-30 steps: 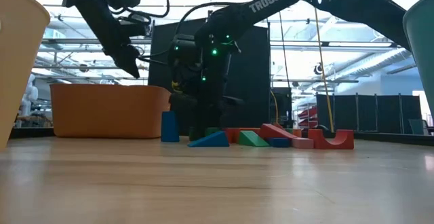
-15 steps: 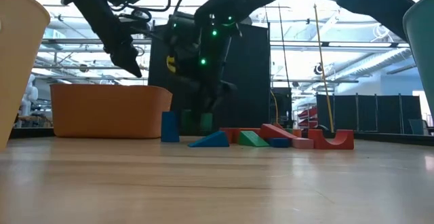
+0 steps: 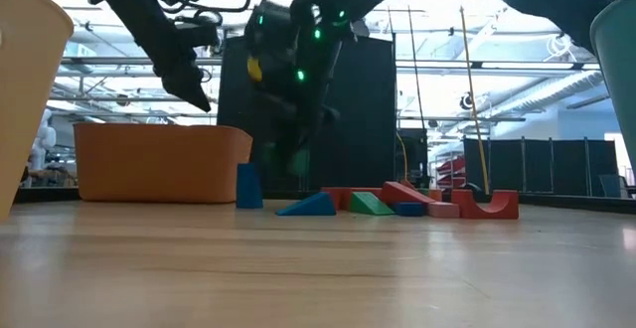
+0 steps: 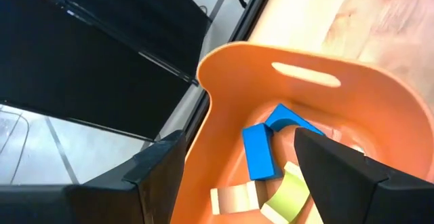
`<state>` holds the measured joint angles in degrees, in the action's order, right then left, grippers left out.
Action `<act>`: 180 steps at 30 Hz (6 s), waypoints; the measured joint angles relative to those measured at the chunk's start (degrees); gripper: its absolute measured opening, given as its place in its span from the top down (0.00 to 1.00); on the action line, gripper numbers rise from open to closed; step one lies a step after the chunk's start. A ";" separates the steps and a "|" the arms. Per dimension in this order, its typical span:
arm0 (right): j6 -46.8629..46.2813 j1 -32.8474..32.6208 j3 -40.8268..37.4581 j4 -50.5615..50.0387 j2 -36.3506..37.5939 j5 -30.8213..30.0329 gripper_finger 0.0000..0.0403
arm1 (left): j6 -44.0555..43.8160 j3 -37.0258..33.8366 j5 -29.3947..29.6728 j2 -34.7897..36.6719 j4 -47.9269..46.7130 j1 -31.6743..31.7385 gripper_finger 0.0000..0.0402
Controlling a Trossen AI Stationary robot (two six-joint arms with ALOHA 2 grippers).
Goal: Sort blocks by size
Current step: Put the dark green arch block into the orange bin
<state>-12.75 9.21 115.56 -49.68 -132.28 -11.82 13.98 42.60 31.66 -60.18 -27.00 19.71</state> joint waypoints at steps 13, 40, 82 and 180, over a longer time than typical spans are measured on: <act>6.53 1.74 -0.82 3.78 3.74 2.04 0.95 | -1.62 -0.01 -2.60 -0.02 1.43 -1.43 0.31; 9.23 6.19 -48.52 41.65 40.05 17.44 0.95 | 3.96 -0.03 -23.19 -0.49 17.98 -3.59 0.31; 21.51 6.16 -57.77 47.85 40.00 43.69 0.94 | 38.13 4.10 -34.40 -25.17 45.13 -16.79 0.31; 6.37 21.61 -57.71 15.24 47.27 0.20 0.67 | -9.24 6.55 -10.87 -9.22 -4.17 10.21 0.65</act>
<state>-6.38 30.82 57.84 -34.44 -85.01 -11.62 4.74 49.15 20.79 -69.40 -31.17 29.93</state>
